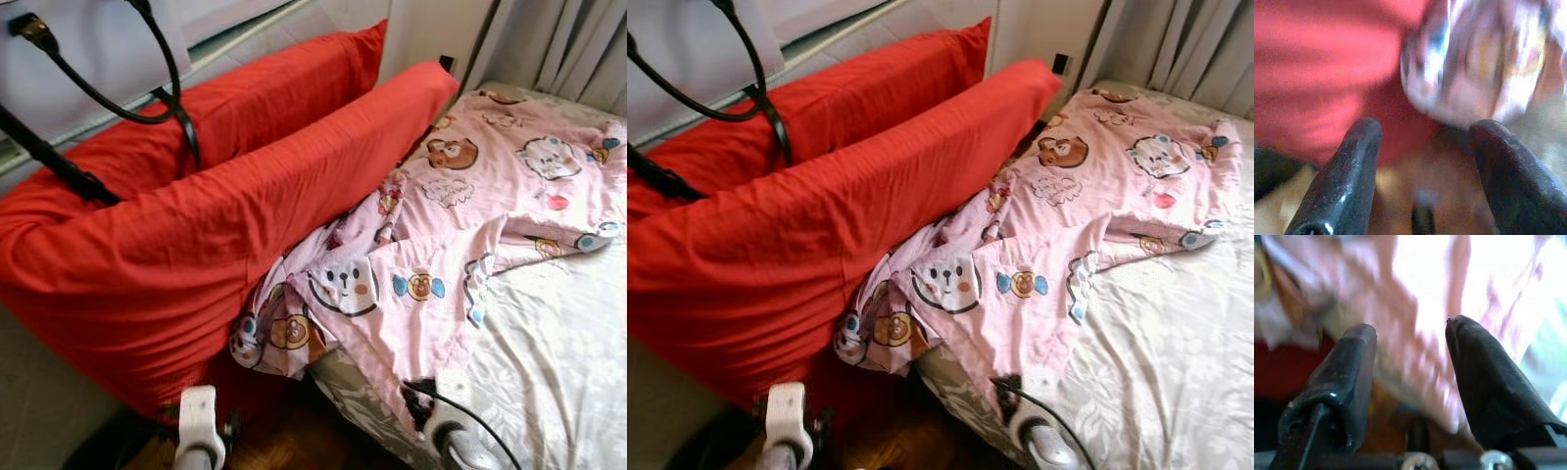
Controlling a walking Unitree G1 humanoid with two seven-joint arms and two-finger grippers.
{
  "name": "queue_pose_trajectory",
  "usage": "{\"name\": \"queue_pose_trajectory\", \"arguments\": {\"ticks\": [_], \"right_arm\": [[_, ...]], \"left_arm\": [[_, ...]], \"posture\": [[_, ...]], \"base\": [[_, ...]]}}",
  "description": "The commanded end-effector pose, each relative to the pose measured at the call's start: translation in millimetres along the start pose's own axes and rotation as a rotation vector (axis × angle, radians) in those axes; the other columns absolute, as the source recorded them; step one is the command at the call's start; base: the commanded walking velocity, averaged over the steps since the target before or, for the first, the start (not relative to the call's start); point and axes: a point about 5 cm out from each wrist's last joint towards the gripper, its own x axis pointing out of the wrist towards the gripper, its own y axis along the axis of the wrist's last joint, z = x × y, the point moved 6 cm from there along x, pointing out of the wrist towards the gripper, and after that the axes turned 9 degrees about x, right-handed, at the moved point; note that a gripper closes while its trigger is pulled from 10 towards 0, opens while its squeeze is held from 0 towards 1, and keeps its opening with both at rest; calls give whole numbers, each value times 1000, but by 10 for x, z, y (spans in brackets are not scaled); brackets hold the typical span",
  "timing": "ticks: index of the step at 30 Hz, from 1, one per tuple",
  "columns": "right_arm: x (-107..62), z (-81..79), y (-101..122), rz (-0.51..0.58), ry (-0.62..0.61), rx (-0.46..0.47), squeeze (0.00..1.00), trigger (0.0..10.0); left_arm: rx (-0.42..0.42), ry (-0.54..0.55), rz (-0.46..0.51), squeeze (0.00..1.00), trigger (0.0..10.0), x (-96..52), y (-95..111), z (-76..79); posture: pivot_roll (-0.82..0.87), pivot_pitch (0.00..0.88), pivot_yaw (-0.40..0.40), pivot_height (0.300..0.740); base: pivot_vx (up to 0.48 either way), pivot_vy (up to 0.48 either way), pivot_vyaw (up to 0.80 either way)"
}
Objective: Clean up the room
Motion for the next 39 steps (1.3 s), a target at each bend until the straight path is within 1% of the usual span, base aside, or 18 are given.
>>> {"name": "queue_pose_trajectory", "arguments": {"ticks": [1, 4, 5, 6, 8, 9, 11, 13, 15, 16, 18, 21, 24, 25, 29, 35, 39], "right_arm": [[14, 8, 147, 59, 14, -4, 0, 10000], [38, -44, 325, 126, 45, -6, 0, 10000], [38, -62, 439, 179, 56, -6, 0, 10000], [25, -67, 510, 219, 64, -5, 0, 10000], [19, -67, 528, 229, 66, -5, 0, 10000], [-4, -73, 545, 250, 77, -8, 0, 10000], [-50, -91, 512, 267, 92, -16, 0, 10000], [-59, -95, 499, 267, 95, -17, 0, 10000], [-99, -105, 446, 274, 97, -23, 0, 10000], [-99, -105, 446, 274, 97, -23, 0, 10000], [-99, -91, 360, 247, 60, -38, 0, 10000], [-75, -90, 327, 222, 40, -32, 0, 10000], [-63, -102, 325, 219, 29, -29, 0, 10000], [-70, -143, 360, 241, 41, -34, 0, 10000], [-83, -158, 423, 275, 45, -28, 0, 10000], [-77, -186, 350, 246, 51, -43, 0, 10000], [-54, -155, 309, 211, 33, -41, 0, 10000]], "left_arm": [[-31, 19, 27, 0, 10000, -34, 17, -30], [-21, 7, 90, 0, 10000, -52, 137, -5], [-5, -4, 122, 0, 10000, -97, 169, 7], [1, -6, 136, 0, 10000, -154, 154, 1], [2, -6, 138, 0, 10000, -171, 143, -2], [3, -4, 144, 0, 10000, -219, 123, -13], [2, 2, 154, 0, 10000, -282, 124, -41], [2, 3, 156, 0, 10000, -292, 129, -47], [1, 5, 178, 0, 10000, -321, 200, -55], [1, 5, 178, 0, 10000, -321, 200, -55], [-2, -2, 218, 0, 10000, -303, 356, -50], [-5, -4, 227, 0, 10000, -280, 400, -45], [-5, -7, 224, 0, 10000, -263, 406, -41], [-5, -9, 218, 0, 10000, -270, 413, -42], [-5, -11, 213, 0, 10000, -289, 419, -41], [-5, -7, 204, 0, 10000, -311, 385, -51], [-8, -7, 200, 0, 10000, -314, 396, -38]], "posture": [[-35, 141, -19, 740], [-39, 145, -14, 740], [-46, 146, -10, 740], [-48, 146, -7, 740], [-48, 146, -7, 740], [-48, 145, -5, 740], [-48, 144, -5, 740], [-48, 144, -5, 740], [-45, 143, -4, 740], [-45, 143, -4, 740], [-51, 133, -1, 740], [-52, 130, 2, 735], [-54, 126, 4, 720], [-58, 122, 4, 706], [-57, 121, 4, 701], [-47, 120, 1, 701], [-48, 128, -2, 701]], "base": [[0, 0, 0], [0, 0, 0], [0, 0, 0], [0, 0, 0], [0, 0, 0], [0, 0, 0], [0, 0, 0], [0, 0, 0], [0, 0, 0], [0, 0, 0], [0, 0, 0], [0, 0, 0], [0, 0, 0], [0, 0, 0], [0, 0, 0], [0, 0, 0], [0, 0, 0]]}}
